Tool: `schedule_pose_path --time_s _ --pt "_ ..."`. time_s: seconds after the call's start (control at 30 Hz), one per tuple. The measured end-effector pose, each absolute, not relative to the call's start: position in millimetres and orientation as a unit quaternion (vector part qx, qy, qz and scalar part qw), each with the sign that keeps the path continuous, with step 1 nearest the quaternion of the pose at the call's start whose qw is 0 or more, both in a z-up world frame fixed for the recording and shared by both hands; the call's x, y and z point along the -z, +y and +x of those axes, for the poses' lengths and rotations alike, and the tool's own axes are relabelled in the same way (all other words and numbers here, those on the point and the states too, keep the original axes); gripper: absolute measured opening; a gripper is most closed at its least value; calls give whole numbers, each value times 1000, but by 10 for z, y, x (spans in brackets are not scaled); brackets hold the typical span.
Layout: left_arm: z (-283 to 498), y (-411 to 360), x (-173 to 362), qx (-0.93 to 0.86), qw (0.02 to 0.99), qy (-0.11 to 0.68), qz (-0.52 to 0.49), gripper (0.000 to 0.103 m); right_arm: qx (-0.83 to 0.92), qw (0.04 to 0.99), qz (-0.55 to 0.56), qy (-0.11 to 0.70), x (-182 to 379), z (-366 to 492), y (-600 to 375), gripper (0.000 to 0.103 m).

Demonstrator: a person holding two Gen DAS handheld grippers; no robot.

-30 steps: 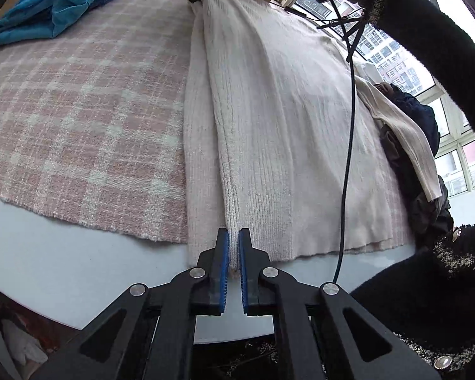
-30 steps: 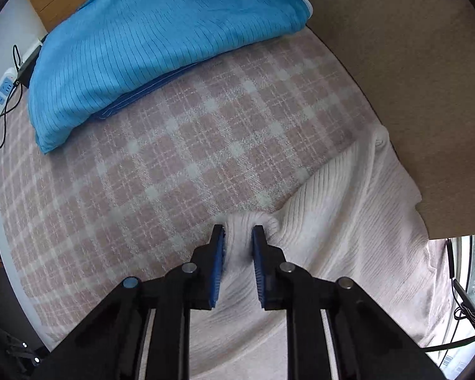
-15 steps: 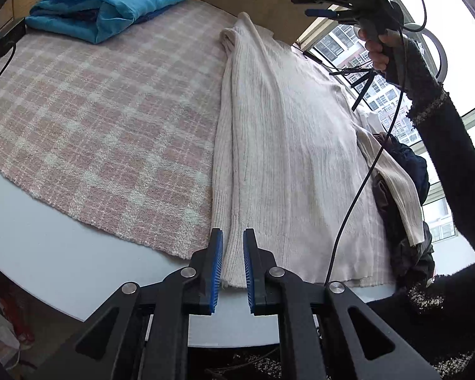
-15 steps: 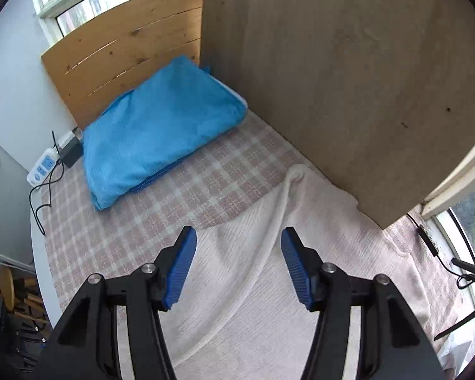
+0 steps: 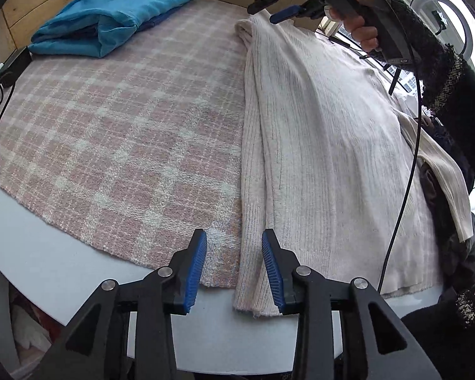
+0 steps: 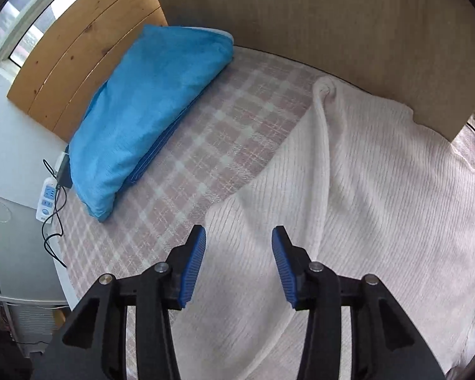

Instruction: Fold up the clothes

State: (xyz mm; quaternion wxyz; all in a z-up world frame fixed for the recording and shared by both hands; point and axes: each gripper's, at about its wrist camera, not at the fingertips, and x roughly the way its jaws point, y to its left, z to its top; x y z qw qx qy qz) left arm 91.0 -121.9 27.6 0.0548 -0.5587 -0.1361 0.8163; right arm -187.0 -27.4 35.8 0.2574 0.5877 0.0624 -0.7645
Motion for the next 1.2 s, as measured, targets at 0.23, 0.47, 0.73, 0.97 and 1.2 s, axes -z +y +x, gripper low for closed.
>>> schedule_pose_path --time_s 0.23,0.47,0.73,0.97,1.2 --pt "869 -1011 -215 -824 73 -94 -554 33 744 204 609 185 18 -1742 -830 45" --pt "985 -920 -487 -853 136 -87 -497 4 766 248 591 34 -170 -1747 -356 9" --pt "1073 -593 -811 -853 212 -58 -474 3 795 233 497 -256 -499 -1402 1507 8" --pt "1065 -253 -525 -818 245 3 -520 3 775 160 548 -271 -43 -1477 2267 8" --pt "1072 -563 -696 -821 235 -37 -519 6 759 176 576 -248 -92 -1531 2354 33"
